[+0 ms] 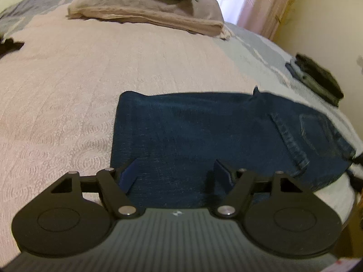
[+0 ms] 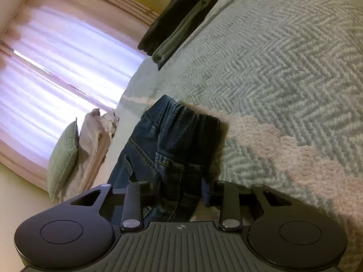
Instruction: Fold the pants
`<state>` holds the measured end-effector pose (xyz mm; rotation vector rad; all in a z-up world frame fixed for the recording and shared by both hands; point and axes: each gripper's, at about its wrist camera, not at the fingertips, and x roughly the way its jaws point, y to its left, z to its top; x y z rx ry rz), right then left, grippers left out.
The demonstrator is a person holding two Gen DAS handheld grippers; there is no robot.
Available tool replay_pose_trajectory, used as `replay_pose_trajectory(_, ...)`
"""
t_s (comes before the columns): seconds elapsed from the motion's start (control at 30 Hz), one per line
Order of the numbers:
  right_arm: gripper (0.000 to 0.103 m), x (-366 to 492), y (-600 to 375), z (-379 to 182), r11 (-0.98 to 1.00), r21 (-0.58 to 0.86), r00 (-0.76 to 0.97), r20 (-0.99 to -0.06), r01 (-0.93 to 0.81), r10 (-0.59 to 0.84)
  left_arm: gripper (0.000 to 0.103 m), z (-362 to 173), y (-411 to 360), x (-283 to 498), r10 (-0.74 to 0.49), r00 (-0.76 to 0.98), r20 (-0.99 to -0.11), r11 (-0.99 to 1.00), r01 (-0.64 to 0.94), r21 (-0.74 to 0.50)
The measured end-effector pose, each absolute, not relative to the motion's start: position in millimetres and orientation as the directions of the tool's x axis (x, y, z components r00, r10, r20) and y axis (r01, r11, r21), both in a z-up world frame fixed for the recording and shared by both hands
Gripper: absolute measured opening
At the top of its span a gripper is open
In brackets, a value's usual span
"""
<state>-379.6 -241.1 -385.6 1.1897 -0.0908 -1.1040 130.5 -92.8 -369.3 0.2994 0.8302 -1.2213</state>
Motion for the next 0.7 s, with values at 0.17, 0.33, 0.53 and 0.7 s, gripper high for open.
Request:
replay_pose_trajectory(0.17, 0.021, -348.4, -244.8, -345.4, -0.053, 0.640, 0.405, -0.546, 0.767, -0.734, 0.056, -356.2, -82.7, 147.3, -0.732, 0.109, -0.672, 0.376, 0.888, -0.265)
replay_pose_trajectory(0.33, 0.019, -241.3, -209.3, -257.1, 0.231, 0.179, 0.288, -0.450, 0.956, -0.845, 0.055, -347.1, -40.6, 197.6, -0.727, 0.174, -0.664, 0.484, 0.816, -0.316)
replay_pose_trajectory(0.53, 0.017, -67.8, -96.8, -234.5, 0.559, -0.451, 0.507, -0.242, 0.696, -0.827, 0.055, -357.8, 25.9, 251.4, -0.696, 0.224, -0.682, 0.602, 0.700, -0.385)
replay_pose_trajectory(0.7, 0.017, 29.5, 3.7, -329.1, 0.673, -0.712, 0.715, -0.364, 0.201, -0.597, 0.055, -367.2, 66.0, 272.7, -0.675, 0.259, -0.690, 0.654, 0.643, -0.398)
